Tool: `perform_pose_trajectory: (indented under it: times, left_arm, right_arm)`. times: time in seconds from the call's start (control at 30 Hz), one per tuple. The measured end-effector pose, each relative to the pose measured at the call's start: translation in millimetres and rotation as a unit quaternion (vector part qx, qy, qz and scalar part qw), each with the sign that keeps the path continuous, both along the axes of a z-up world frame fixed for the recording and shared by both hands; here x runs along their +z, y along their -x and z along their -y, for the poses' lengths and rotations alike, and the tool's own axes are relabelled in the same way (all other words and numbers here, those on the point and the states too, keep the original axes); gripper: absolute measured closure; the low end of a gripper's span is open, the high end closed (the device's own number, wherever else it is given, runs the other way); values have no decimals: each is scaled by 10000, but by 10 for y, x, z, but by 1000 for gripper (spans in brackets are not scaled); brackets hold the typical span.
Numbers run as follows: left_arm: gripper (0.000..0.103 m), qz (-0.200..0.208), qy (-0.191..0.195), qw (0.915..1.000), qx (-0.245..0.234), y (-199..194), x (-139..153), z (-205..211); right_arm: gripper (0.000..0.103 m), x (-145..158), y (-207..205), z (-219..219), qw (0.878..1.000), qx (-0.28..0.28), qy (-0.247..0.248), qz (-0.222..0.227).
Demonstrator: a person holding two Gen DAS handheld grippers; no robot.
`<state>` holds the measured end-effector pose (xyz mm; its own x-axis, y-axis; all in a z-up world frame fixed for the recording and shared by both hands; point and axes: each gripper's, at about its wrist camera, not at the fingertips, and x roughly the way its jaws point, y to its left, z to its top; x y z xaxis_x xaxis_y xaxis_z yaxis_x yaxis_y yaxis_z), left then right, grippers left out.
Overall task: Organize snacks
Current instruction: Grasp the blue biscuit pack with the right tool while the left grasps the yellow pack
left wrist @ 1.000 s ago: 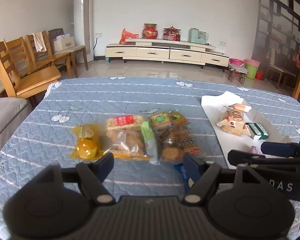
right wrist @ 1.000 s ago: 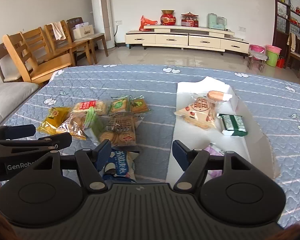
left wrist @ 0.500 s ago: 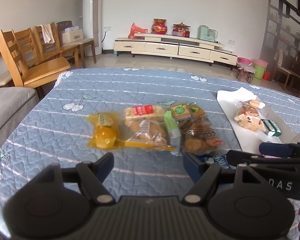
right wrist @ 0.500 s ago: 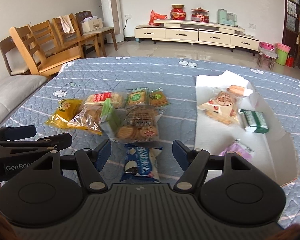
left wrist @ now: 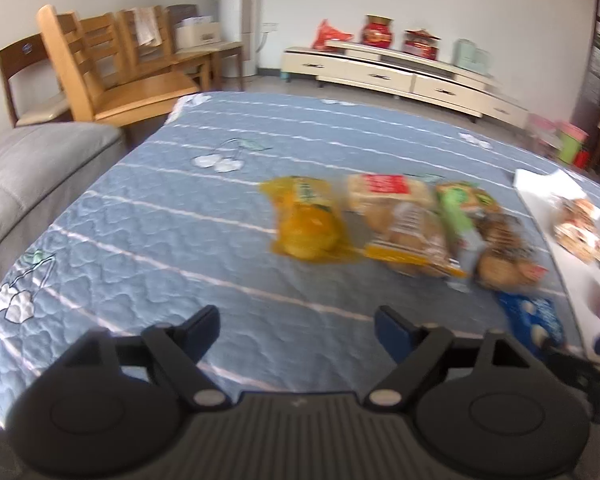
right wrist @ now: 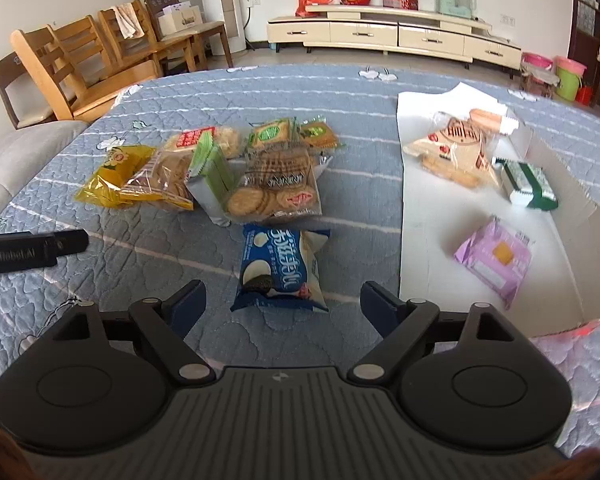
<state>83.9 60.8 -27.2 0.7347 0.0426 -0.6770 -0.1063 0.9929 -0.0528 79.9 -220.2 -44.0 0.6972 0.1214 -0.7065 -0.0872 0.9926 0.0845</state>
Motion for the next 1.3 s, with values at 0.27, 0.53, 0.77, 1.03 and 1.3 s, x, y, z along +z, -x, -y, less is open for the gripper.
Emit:
perform_pose_trajectory:
  times: [0.27,0.53,0.77,1.03,1.3]
  left_arm:
    - [1,236,-61,9996,119,-489,80,-166]
    - [7,-43,-422,9991,-60,-1093,-111,-10]
    - [53,-190,-294,9992,-169,-1157,-293,-55]
    - [63,-59,-317,9991,-267,-870,-200,-169]
    - [63,230,-255,9991,-252,-451,-7,-220]
  right_arm:
    - [0,53,2,-7,10000,-2,8,91]
    - [0,35,-121,13,10000,-53,-57,60]
    - [0,-78,-229,-15,9998,-122,46,-115]
    - [2,-198,-399,-94,9996,-150,123,-223]
    - [44,-178,-380,-203,9991,-145,388,-77]
